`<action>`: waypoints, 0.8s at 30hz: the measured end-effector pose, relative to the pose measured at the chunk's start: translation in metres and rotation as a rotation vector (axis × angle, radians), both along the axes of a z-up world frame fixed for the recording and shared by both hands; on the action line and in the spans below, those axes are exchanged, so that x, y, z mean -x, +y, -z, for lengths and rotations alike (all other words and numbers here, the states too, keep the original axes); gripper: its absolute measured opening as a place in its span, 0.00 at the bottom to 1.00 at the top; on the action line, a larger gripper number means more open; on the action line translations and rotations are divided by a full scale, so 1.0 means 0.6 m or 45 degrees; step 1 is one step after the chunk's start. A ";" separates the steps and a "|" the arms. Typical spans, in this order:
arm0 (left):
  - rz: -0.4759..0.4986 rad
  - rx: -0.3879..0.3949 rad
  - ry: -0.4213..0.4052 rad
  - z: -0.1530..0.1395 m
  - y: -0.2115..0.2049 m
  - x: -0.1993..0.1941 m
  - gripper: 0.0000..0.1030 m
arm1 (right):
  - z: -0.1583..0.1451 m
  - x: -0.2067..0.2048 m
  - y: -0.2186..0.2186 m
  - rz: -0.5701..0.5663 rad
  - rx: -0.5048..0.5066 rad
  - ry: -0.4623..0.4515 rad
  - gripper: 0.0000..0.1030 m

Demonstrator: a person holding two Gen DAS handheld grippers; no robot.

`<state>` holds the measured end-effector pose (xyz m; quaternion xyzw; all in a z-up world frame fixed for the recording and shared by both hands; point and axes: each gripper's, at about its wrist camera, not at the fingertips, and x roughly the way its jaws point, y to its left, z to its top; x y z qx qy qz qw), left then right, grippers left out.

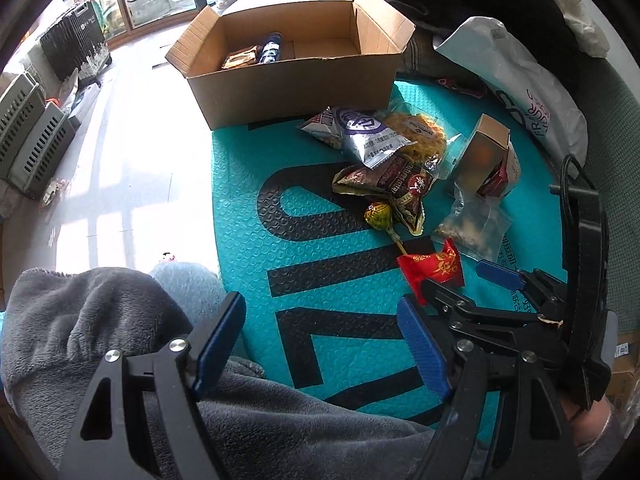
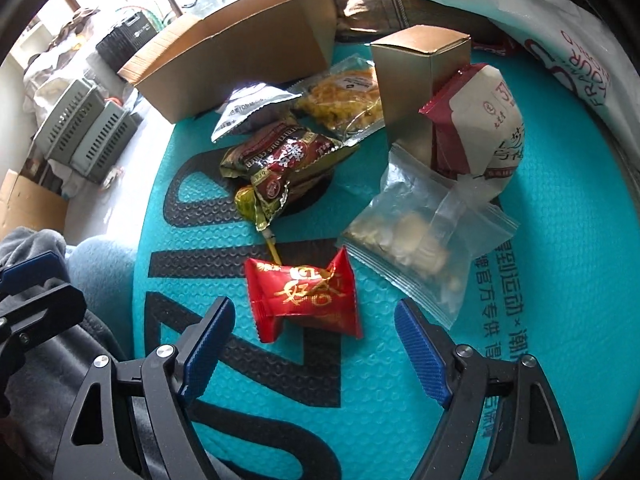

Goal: Organize snacks
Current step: 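Grasp the red candy with the right tool while the left tool grasps the yellow lollipop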

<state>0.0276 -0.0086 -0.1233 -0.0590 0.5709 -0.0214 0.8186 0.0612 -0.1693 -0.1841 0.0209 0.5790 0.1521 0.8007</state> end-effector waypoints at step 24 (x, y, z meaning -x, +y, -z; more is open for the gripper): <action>-0.057 0.181 0.116 0.106 -0.043 -0.137 0.75 | -0.011 0.000 -0.055 0.033 -0.034 0.022 0.44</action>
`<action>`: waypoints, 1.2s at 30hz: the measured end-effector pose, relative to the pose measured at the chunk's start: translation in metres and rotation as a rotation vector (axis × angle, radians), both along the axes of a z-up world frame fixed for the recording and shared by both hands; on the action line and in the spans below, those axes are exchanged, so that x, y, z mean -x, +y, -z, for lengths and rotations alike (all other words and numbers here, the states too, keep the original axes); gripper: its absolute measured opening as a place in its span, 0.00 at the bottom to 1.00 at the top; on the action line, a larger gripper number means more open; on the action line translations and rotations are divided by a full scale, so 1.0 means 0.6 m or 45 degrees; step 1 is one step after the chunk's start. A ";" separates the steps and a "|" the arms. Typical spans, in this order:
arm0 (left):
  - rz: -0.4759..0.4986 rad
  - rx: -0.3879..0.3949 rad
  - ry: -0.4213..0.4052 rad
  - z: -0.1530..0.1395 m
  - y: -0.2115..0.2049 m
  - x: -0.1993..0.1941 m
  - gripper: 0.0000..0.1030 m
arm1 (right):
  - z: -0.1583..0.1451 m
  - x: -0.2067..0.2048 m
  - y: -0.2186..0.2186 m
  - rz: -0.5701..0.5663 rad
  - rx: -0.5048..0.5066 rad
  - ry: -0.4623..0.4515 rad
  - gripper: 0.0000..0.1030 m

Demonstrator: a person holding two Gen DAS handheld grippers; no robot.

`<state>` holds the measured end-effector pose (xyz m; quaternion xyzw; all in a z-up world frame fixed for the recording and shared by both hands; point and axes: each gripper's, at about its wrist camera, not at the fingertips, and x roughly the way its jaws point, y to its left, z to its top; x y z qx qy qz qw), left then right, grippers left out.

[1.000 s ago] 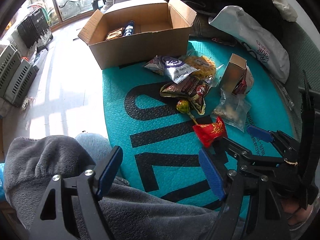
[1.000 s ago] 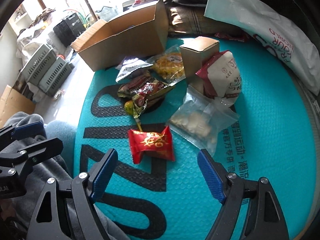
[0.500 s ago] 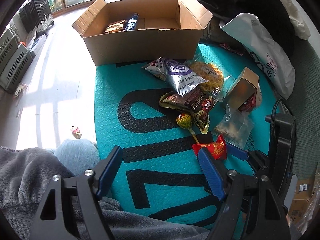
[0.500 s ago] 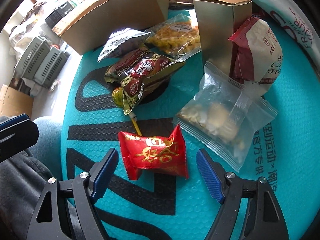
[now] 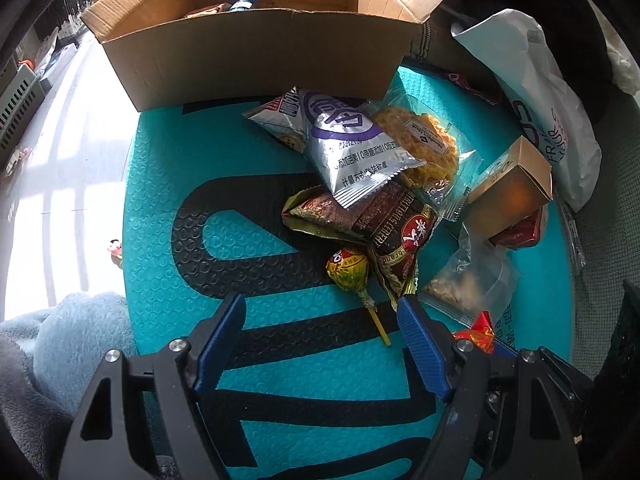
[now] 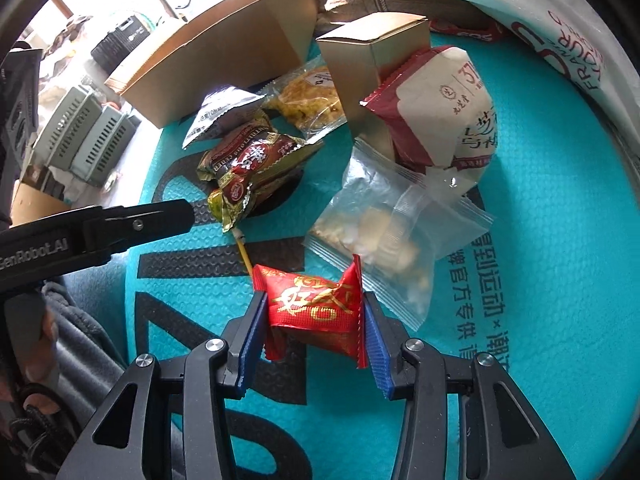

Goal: Organize snacks
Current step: 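Grasp the red candy with the right tool while the left tool grasps the yellow lollipop, then carry the red candy and lollipop with both tools over the box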

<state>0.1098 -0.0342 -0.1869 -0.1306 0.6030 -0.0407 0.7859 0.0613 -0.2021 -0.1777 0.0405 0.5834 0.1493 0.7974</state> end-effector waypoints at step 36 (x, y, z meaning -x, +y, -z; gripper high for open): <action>0.101 0.058 -0.052 0.017 -0.019 0.015 0.24 | -0.050 0.024 -0.012 0.077 -0.059 -0.111 0.44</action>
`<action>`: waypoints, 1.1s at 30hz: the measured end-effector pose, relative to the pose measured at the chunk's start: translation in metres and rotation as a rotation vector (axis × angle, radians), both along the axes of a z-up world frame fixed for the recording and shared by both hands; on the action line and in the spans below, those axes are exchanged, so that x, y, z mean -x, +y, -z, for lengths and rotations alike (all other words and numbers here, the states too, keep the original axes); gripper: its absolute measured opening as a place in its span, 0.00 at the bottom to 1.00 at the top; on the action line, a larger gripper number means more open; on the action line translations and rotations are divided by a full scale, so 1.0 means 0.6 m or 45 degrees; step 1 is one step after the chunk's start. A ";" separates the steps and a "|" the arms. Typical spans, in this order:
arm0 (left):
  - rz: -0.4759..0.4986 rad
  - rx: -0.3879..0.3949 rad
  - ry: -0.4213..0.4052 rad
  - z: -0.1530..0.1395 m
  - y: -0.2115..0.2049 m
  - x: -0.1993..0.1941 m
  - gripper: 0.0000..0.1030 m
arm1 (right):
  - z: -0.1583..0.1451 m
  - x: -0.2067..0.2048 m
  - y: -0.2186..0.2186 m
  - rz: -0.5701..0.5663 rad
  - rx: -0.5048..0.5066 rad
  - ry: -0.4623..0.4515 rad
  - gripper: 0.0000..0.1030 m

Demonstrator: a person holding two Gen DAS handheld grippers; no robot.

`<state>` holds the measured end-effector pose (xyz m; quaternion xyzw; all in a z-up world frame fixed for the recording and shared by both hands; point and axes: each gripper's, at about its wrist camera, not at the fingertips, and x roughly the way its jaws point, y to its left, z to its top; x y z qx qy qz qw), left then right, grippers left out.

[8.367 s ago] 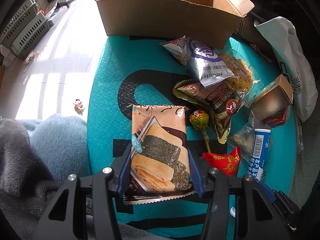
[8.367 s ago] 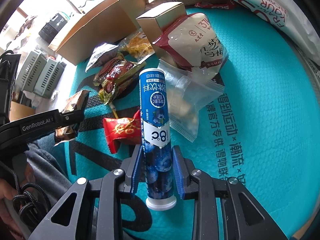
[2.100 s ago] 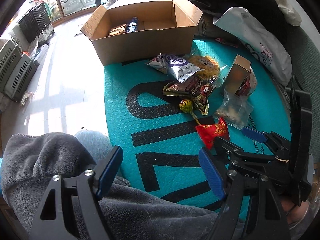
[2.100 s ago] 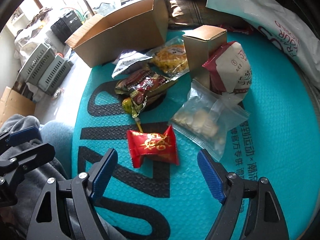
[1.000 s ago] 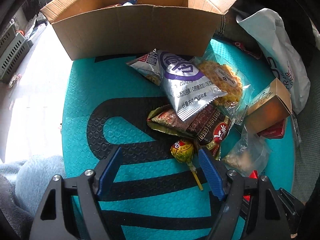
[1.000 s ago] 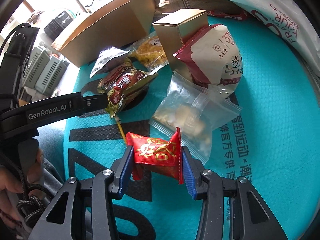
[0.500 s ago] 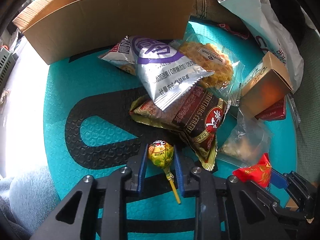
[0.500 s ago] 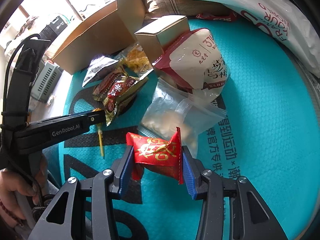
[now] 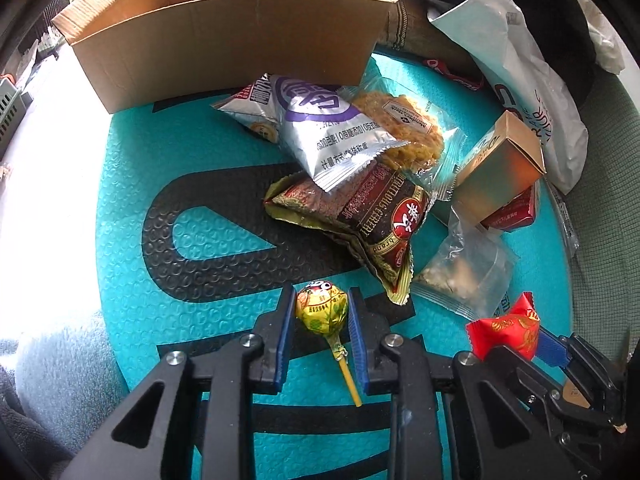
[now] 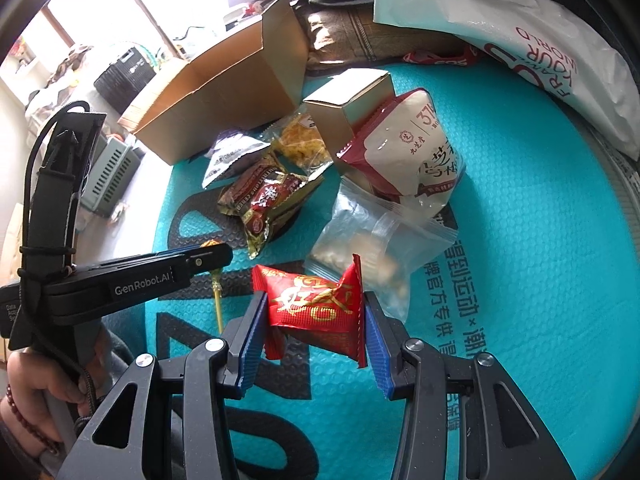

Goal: Organize snacks
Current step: 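Carry the red candy and lollipop with both tools over the box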

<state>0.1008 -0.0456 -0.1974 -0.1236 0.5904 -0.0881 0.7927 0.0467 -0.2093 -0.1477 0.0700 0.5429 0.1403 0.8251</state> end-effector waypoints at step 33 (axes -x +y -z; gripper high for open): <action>-0.196 -0.123 -0.563 -0.320 0.111 0.006 0.24 | -0.183 -0.105 0.111 -0.229 -0.138 -0.298 0.44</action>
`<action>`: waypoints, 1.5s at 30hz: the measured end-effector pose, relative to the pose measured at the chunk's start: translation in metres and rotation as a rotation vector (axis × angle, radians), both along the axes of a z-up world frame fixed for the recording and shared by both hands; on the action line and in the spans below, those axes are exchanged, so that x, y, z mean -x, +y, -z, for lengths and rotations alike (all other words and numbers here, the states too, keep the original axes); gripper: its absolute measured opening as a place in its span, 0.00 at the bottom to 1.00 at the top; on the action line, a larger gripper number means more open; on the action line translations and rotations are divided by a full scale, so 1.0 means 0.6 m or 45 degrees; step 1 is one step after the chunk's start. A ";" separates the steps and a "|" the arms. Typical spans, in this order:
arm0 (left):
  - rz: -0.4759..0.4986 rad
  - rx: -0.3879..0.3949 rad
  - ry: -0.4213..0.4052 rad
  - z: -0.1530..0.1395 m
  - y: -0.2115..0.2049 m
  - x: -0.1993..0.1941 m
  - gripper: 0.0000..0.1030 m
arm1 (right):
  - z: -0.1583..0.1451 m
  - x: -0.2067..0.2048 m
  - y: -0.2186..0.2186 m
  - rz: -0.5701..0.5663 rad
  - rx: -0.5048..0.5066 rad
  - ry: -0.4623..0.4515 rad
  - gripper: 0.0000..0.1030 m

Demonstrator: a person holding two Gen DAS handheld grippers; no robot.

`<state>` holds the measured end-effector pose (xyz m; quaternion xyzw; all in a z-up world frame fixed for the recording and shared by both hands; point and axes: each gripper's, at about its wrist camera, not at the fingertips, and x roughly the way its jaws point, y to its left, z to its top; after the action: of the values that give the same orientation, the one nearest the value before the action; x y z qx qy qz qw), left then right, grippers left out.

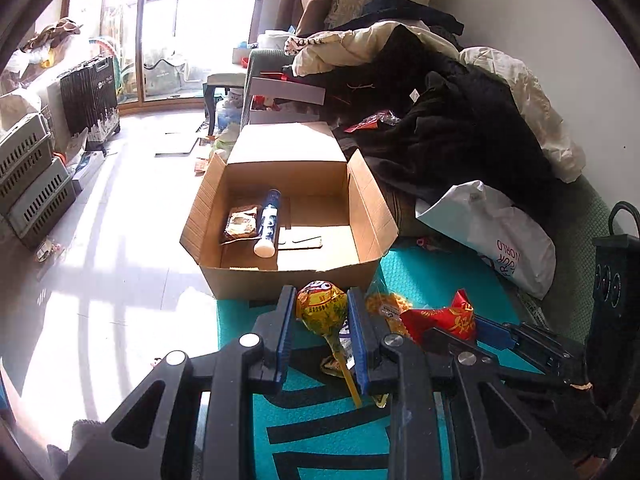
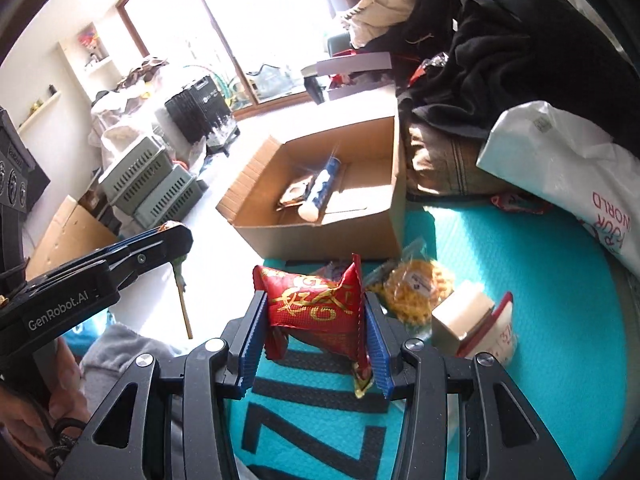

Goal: Organize snacks
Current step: 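Carry the red candy and lollipop with both tools over the box, then open both tools to drop the candy and lollipop into the box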

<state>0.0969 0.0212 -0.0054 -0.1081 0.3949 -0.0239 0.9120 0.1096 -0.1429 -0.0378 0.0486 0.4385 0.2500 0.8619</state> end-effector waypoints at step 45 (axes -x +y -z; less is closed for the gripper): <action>-0.030 -0.121 0.298 0.174 0.083 -0.330 0.24 | 0.092 -0.308 0.147 -0.075 0.276 0.008 0.45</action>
<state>0.2949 0.0709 -0.1100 -0.0713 0.4981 0.0183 0.8640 0.2945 -0.0550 -0.0927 -0.0570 0.4670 0.2262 0.8530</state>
